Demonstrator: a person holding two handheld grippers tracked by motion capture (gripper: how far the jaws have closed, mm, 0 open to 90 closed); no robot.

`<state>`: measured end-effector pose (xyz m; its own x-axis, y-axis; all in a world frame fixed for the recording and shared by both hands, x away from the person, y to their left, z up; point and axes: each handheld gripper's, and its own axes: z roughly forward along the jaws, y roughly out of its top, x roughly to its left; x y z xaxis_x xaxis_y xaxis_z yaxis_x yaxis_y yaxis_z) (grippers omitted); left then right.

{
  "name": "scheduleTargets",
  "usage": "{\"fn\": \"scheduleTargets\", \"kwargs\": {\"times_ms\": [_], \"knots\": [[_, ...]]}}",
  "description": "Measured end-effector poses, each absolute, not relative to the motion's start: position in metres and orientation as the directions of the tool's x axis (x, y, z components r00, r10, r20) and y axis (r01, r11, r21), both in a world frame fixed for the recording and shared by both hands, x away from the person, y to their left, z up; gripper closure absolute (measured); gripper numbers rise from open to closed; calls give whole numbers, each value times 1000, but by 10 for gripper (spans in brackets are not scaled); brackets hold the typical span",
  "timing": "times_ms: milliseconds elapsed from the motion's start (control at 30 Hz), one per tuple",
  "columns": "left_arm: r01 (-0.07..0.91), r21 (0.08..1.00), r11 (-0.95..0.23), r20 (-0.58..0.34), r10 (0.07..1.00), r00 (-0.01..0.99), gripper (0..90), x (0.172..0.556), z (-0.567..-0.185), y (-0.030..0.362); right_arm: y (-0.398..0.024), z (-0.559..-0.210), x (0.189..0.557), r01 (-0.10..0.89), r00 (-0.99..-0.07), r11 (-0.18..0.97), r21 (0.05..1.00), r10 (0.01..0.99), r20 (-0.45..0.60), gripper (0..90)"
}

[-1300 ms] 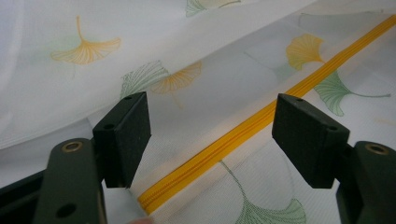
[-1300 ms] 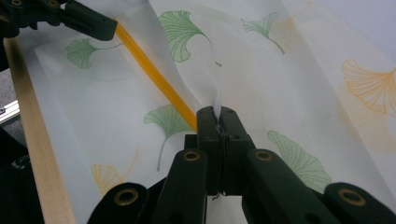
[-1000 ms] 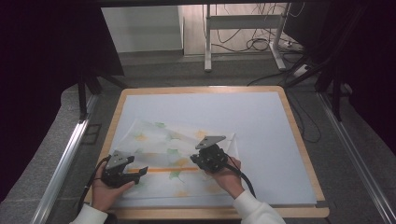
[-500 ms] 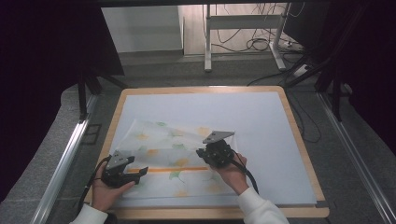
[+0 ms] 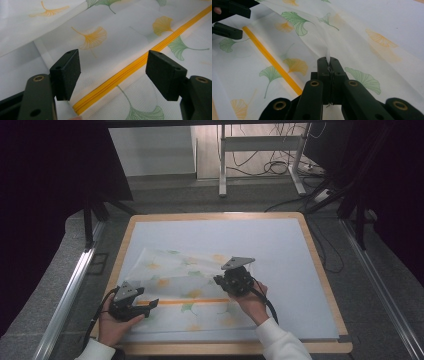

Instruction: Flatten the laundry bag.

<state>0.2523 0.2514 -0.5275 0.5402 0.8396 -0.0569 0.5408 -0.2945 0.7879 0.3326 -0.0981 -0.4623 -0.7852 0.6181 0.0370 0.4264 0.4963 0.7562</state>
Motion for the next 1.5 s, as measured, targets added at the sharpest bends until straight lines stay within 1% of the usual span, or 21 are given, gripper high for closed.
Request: {"fn": "scheduleTargets", "kwargs": {"times_ms": [700, 867, 1133, 1500], "knots": [[541, 788, -295, -59, 838, 543, 279, 252, -527, 251, -117, -458, 365, 457, -741, 433, 777, 669, 63, 882], [540, 788, -295, -60, 837, 544, 279, 252, -527, 251, -123, -461, 378, 474, -719, 410, 779, 691, 75, 882], [540, 788, -294, -61, 837, 544, 280, 252, -527, 251, -135, -466, 393, 508, -684, 367, 779, 722, 106, 882], [541, 789, -291, -62, 839, 541, 280, 252, -527, 252, -146, -473, 410, 536, -644, 332, 776, 756, 121, 882]]}}
